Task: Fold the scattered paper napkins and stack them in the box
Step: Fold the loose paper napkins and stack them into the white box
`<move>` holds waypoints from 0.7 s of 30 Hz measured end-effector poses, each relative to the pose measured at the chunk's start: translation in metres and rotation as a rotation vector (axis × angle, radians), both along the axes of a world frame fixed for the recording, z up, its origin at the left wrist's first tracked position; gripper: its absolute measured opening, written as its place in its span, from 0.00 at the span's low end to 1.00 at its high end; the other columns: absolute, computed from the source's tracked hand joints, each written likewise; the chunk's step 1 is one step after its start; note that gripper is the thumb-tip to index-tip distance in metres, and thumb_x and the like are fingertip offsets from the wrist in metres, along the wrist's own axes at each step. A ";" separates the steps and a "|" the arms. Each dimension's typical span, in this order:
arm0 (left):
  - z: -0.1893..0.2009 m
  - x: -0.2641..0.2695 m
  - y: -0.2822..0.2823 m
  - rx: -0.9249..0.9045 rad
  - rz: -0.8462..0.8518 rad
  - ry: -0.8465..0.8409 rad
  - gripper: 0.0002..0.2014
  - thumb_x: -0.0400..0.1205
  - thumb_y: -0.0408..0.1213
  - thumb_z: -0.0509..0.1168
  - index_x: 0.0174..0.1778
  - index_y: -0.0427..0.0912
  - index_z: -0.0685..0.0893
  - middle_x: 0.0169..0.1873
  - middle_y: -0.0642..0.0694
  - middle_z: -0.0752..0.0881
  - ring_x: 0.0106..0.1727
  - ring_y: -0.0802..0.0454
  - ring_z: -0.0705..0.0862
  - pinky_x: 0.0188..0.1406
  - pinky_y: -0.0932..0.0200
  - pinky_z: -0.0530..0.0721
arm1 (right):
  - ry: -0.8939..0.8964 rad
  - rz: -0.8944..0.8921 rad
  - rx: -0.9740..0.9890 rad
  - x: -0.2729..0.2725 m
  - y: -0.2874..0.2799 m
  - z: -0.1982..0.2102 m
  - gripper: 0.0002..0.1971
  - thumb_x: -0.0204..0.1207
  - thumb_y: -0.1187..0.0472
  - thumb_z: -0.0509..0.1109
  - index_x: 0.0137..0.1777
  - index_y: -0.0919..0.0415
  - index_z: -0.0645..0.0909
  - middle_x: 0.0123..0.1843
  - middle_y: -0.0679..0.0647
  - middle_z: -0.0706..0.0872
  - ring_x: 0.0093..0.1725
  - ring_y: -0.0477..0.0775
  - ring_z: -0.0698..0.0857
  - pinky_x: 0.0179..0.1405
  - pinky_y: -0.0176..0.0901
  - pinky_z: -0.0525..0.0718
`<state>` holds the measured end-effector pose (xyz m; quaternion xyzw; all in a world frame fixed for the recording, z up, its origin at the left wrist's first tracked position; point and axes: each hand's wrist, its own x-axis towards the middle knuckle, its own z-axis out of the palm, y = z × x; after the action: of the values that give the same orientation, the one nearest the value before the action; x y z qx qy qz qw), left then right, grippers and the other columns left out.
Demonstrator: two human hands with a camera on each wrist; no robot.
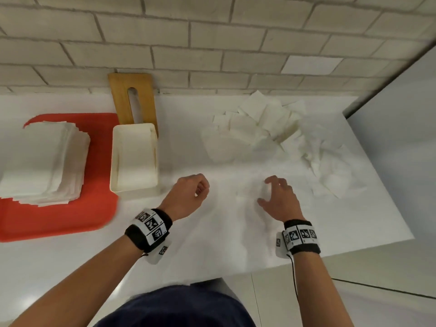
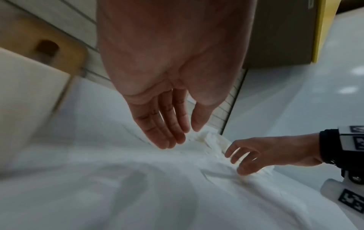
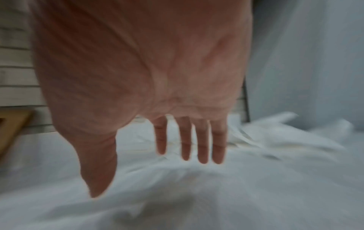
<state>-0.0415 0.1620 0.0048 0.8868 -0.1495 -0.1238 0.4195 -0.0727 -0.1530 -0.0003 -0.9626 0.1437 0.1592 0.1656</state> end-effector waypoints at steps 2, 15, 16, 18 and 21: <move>-0.021 -0.002 -0.033 0.085 -0.027 0.077 0.02 0.88 0.45 0.70 0.51 0.53 0.85 0.46 0.58 0.88 0.49 0.56 0.87 0.53 0.48 0.89 | 0.079 -0.138 -0.044 -0.006 -0.031 -0.012 0.47 0.76 0.25 0.72 0.86 0.53 0.66 0.81 0.62 0.72 0.81 0.71 0.74 0.76 0.68 0.79; -0.041 0.012 -0.149 -0.138 0.256 0.200 0.08 0.79 0.43 0.83 0.47 0.50 0.90 0.55 0.45 0.87 0.57 0.45 0.87 0.61 0.53 0.85 | -0.215 -0.217 0.695 -0.019 -0.081 -0.020 0.11 0.81 0.50 0.82 0.54 0.51 0.83 0.53 0.49 0.91 0.52 0.53 0.90 0.54 0.51 0.89; -0.031 0.014 -0.142 -0.216 0.291 0.218 0.08 0.79 0.45 0.83 0.45 0.51 0.90 0.54 0.47 0.90 0.56 0.47 0.89 0.60 0.54 0.85 | -0.250 -0.246 0.806 -0.021 -0.085 -0.014 0.15 0.78 0.54 0.86 0.57 0.49 0.84 0.55 0.49 0.91 0.52 0.52 0.91 0.57 0.52 0.91; -0.012 0.017 -0.128 -0.344 0.307 0.259 0.08 0.79 0.46 0.83 0.47 0.49 0.92 0.52 0.49 0.93 0.56 0.50 0.90 0.61 0.54 0.86 | -0.276 -0.230 0.932 -0.022 -0.088 0.002 0.25 0.71 0.61 0.91 0.63 0.48 0.83 0.60 0.51 0.90 0.49 0.52 0.91 0.58 0.47 0.92; 0.010 0.019 -0.113 -0.429 0.277 0.270 0.10 0.80 0.39 0.83 0.49 0.42 0.89 0.49 0.49 0.92 0.52 0.54 0.88 0.60 0.57 0.83 | -0.290 -0.150 0.982 -0.014 -0.081 0.015 0.32 0.66 0.65 0.93 0.66 0.48 0.82 0.67 0.51 0.86 0.52 0.55 0.93 0.56 0.44 0.91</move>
<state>-0.0228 0.0495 0.0146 0.7652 0.0074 -0.1477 0.6265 -0.0866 -0.2337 0.0148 -0.7706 0.0962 0.0606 0.6271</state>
